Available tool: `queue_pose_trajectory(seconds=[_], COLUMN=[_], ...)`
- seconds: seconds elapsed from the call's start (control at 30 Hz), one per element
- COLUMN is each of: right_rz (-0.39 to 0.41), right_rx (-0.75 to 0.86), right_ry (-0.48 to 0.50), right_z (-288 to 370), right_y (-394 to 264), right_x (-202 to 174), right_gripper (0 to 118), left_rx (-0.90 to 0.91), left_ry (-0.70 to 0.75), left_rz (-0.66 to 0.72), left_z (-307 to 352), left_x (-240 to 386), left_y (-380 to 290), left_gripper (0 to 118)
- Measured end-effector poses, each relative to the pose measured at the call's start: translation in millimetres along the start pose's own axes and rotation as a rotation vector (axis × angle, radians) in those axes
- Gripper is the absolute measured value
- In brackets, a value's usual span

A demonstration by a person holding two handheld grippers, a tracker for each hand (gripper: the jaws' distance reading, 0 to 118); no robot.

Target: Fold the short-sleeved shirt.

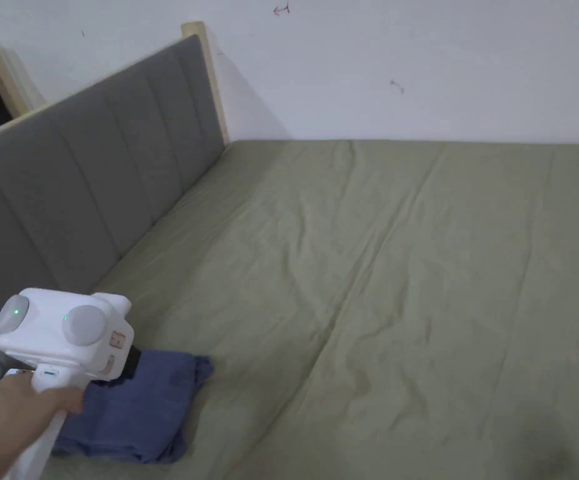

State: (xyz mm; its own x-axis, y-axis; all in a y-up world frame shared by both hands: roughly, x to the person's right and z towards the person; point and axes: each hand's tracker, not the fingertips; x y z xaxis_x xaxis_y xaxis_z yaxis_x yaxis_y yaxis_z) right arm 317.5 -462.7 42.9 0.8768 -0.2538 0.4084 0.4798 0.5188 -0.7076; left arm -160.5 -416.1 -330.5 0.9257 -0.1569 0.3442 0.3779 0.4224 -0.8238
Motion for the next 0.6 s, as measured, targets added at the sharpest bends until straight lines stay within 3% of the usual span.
queue_pose_trajectory(seconds=[0.3, 0.53, 0.6], right_rz=[0.025, 0.080, 0.140], right_rx=[0.147, 0.432, 0.510], right_ry=[-0.001, -0.090, -0.148], right_z=[50, 122, 142], right_y=[-7, -4, -5], right_x=[14, 6, -4], right_gripper=[2, 2, 2], left_rx=[0.373, 0.706, 0.800], left_ry=[-0.177, -0.156, -0.154], left_rz=[0.001, 0.034, 0.037], left_z=[134, 225, 243], left_x=[129, 238, 257], left_y=[-40, -99, -111], left_gripper=[0, 0, 0])
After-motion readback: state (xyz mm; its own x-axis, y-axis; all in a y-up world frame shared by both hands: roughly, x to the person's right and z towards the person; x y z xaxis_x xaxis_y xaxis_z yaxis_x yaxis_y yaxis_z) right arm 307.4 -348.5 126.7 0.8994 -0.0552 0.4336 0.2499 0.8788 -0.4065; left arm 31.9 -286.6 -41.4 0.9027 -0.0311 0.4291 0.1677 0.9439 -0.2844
